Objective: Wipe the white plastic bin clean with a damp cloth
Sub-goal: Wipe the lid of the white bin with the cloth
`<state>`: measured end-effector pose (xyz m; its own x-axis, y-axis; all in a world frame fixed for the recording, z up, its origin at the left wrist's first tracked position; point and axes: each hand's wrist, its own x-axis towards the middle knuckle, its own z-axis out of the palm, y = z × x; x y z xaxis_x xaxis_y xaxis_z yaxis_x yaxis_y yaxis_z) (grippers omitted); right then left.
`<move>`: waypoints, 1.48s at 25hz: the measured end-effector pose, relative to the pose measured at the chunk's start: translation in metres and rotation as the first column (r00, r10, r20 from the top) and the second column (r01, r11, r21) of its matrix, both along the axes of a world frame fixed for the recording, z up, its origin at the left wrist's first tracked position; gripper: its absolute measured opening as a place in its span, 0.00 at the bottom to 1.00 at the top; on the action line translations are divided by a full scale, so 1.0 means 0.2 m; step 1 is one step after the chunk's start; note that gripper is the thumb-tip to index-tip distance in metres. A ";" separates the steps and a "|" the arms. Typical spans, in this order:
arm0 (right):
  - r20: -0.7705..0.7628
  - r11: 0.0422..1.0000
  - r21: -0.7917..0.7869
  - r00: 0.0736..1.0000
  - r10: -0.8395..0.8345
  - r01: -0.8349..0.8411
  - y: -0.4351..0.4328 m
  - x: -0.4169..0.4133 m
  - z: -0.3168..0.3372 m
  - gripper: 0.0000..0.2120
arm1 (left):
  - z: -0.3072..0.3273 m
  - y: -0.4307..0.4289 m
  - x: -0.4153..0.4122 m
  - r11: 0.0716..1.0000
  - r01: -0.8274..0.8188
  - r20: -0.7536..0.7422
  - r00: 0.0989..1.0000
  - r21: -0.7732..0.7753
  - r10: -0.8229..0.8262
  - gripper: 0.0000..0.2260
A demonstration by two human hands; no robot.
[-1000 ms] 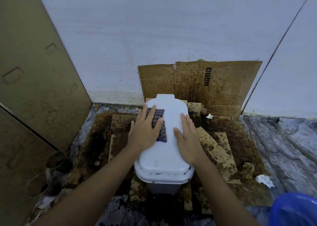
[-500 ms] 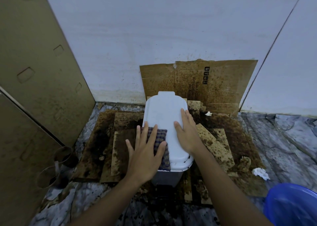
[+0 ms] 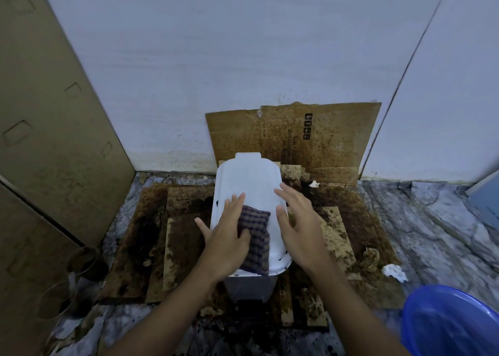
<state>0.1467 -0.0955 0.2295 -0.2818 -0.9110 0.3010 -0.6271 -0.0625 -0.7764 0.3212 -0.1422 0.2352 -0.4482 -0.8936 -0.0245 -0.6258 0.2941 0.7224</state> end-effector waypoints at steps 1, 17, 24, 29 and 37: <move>-0.031 1.000 -0.007 0.999 0.020 -0.020 0.03 0.03 0.00 0.18 | -0.01 -0.02 0.03 1.000 -0.031 -0.090 0.996 -0.006 0.030 0.26; -0.552 0.969 0.219 0.833 0.031 0.110 0.04 0.30 -0.08 0.30 | -0.09 -0.03 0.13 0.983 -0.162 -0.077 0.983 0.086 0.169 0.24; -0.267 0.942 0.332 0.952 0.147 -0.052 0.08 0.07 -0.09 0.27 | 0.00 -0.03 -0.07 0.993 -0.082 0.132 0.987 -0.086 0.093 0.24; -0.043 0.947 0.291 0.987 0.152 -0.134 0.09 0.06 -0.11 0.27 | -0.04 -0.02 -0.11 0.993 -0.057 0.317 0.944 -0.101 0.087 0.26; 0.235 0.925 0.300 0.958 0.164 -0.232 0.11 0.13 -0.16 0.30 | -0.08 -0.06 0.09 0.974 -0.058 0.387 0.911 -0.218 0.141 0.30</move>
